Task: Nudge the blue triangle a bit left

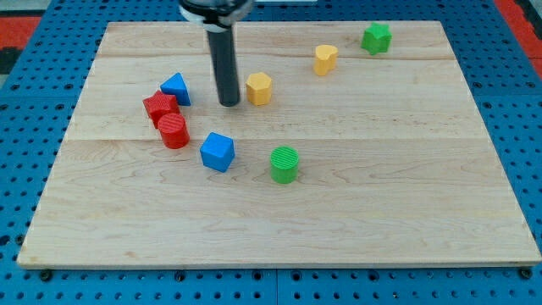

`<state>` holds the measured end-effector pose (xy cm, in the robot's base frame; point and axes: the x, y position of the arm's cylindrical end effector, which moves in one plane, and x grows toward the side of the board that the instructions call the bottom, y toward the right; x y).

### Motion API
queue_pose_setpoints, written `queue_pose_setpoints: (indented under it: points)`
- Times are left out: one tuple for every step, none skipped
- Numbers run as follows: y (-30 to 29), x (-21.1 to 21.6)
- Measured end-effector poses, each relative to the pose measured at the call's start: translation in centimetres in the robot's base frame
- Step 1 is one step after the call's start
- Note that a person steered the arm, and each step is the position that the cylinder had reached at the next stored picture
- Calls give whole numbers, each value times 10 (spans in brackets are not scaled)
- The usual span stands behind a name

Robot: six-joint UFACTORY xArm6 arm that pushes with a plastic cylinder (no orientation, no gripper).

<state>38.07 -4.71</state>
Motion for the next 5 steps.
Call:
queue_pose_setpoints:
  points:
    - [18, -3]
    - [20, -6]
    - [19, -22]
    - [-49, -25]
    - [-133, -55]
